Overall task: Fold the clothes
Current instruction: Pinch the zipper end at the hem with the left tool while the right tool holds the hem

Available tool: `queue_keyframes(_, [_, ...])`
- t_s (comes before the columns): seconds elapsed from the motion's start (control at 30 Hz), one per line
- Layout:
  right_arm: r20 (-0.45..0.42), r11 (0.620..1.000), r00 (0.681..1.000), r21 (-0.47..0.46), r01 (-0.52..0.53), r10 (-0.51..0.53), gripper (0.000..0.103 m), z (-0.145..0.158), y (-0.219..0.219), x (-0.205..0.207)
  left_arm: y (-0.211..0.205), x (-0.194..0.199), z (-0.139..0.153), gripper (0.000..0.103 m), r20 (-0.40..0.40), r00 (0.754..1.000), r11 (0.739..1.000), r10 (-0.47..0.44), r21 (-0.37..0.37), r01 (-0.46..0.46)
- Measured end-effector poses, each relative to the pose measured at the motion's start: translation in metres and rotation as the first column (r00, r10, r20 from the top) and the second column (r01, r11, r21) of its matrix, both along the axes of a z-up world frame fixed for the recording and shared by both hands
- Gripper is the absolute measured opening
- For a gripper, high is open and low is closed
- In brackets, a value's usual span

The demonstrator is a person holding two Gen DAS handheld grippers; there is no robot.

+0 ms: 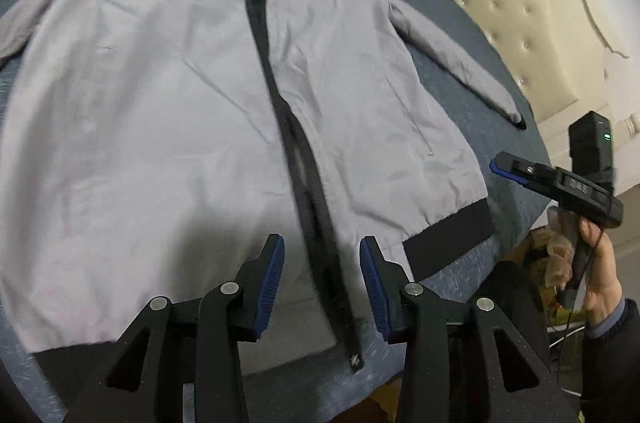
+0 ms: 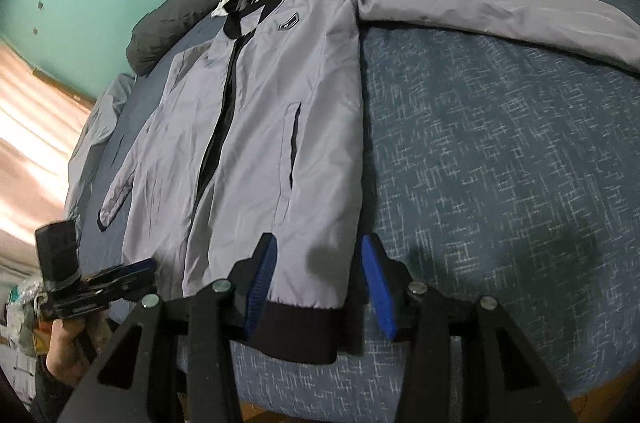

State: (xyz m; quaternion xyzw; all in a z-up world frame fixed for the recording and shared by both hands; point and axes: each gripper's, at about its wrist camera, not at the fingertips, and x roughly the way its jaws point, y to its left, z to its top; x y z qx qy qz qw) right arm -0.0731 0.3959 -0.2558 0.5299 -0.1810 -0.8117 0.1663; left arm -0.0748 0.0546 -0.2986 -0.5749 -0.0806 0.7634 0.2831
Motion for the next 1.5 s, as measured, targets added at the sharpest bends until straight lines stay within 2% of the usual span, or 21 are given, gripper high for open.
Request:
queue_keyframes(0.07, [0.012,1.000,1.000,-0.008,-0.001,0.001,0.050,-0.003,0.002,0.000,0.006,-0.003,-0.007,0.043,0.019,1.000,1.000,0.005,0.007,-0.005])
queue_keyframes(0.23, [0.040,0.999,0.999,-0.033,0.008,-0.007,0.051,-0.012,0.010,0.001,0.014,-0.007,-0.016,0.042,0.039,0.999,1.000,0.004,0.006,-0.004])
queue_keyframes(0.27, [0.046,0.999,0.999,-0.038,0.010,-0.008,0.051,-0.014,0.012,0.001,0.014,-0.008,-0.018,0.038,0.042,0.999,1.000,0.003,0.014,-0.004])
queue_keyframes(0.3, [0.052,0.999,0.999,-0.043,0.012,-0.010,0.051,-0.016,0.014,0.001,0.013,-0.009,-0.019,0.022,0.046,0.999,1.000,0.002,0.023,-0.003])
queue_keyframes(0.4, [0.066,0.998,0.998,-0.052,0.024,-0.021,0.051,-0.018,0.019,0.001,0.016,-0.009,-0.017,0.019,0.038,0.999,1.000,-0.009,0.029,0.007])
queue_keyframes(0.5, [0.070,0.998,0.997,-0.057,0.035,-0.031,0.051,-0.018,0.022,0.002,0.016,-0.004,-0.004,0.016,-0.005,1.000,0.999,-0.029,0.044,0.029])
queue_keyframes(0.57, [0.080,0.997,0.996,-0.068,0.041,-0.036,0.052,-0.018,0.023,0.001,0.010,-0.002,0.008,0.016,-0.035,0.999,0.998,-0.021,0.064,0.023])
queue_keyframes(0.7, [0.133,0.997,0.991,-0.074,0.028,-0.017,0.060,-0.027,0.014,-0.002,-0.011,-0.004,0.025,0.015,-0.078,0.997,0.997,0.026,0.072,-0.021])
queue_keyframes(0.83, [0.152,0.996,0.988,-0.086,0.017,-0.003,0.060,-0.034,0.003,-0.006,-0.016,-0.004,0.022,0.015,-0.075,0.997,0.999,0.028,0.025,-0.026])
queue_keyframes(0.97, [0.169,0.989,0.985,-0.141,0.039,-0.014,0.060,-0.040,-0.003,-0.009,-0.009,-0.001,0.011,0.015,-0.060,0.998,1.000,0.017,0.004,-0.017])
queue_keyframes(1.1, [0.211,0.990,0.977,-0.135,0.032,-0.003,0.060,-0.053,-0.010,-0.010,-0.004,-0.005,0.005,0.015,-0.053,0.998,0.999,0.033,-0.008,-0.034])
queue_keyframes(1.27, [0.223,0.982,0.975,-0.184,0.054,-0.011,0.050,-0.056,-0.006,-0.012,-0.010,-0.006,0.009,0.015,-0.069,0.997,0.999,0.043,-0.026,-0.045])
queue_keyframes(1.33, [0.227,0.982,0.974,-0.183,0.048,-0.005,0.050,-0.056,-0.009,-0.011,-0.011,-0.006,0.011,0.015,-0.080,0.996,0.998,0.048,-0.047,-0.052])
queue_keyframes(1.5, [0.221,0.987,0.975,-0.156,0.024,0.011,0.050,-0.054,-0.018,-0.010,-0.003,-0.003,0.009,0.015,-0.075,0.997,0.999,0.017,-0.043,-0.020])
